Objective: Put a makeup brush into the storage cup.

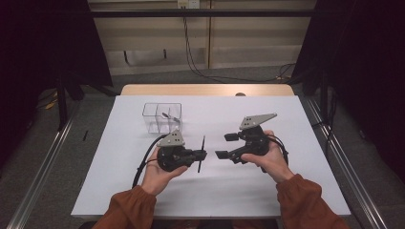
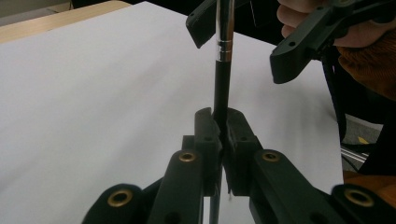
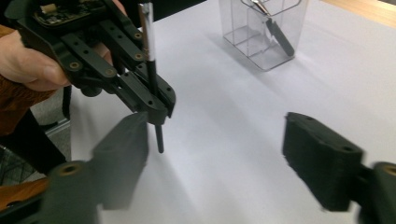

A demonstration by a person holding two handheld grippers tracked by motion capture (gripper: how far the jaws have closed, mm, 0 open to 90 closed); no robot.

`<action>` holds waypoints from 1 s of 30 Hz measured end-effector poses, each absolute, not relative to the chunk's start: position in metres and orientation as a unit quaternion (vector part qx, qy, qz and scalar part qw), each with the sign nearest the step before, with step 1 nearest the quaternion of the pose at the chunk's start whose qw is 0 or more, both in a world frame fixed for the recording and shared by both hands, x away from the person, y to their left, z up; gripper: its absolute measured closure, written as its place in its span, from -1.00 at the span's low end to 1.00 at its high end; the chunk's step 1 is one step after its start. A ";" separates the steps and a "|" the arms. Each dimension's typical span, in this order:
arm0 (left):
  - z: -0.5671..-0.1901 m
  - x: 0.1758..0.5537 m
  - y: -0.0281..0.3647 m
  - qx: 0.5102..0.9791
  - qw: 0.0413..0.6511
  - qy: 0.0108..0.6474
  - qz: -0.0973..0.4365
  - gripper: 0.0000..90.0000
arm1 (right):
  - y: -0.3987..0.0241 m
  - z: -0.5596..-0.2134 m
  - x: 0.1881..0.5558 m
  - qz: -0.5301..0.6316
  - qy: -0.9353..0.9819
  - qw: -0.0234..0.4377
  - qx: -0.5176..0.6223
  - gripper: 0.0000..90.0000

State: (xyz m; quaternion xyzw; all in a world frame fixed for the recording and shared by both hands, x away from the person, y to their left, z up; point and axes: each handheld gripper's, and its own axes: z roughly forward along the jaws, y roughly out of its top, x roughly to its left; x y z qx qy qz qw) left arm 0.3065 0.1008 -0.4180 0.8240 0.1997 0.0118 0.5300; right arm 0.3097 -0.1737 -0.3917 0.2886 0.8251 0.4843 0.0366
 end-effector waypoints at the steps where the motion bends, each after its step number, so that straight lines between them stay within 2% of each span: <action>1: -0.418 0.306 0.101 0.824 0.530 0.201 0.012 0.90 | -0.175 -0.394 0.309 0.487 0.822 0.043 0.293 -0.59; 4: -0.417 0.307 0.103 0.822 0.534 0.198 0.015 0.90 | -0.178 -0.399 0.309 0.484 0.821 0.048 0.300 -0.79; 7: -0.417 0.307 0.105 0.821 0.535 0.200 0.016 0.90 | -0.183 -0.403 0.306 0.496 0.816 0.051 0.292 -0.89; 30: -0.409 0.305 0.137 0.809 0.543 0.223 0.038 0.90 | -0.212 -0.415 0.285 0.501 0.790 0.121 0.332 -0.96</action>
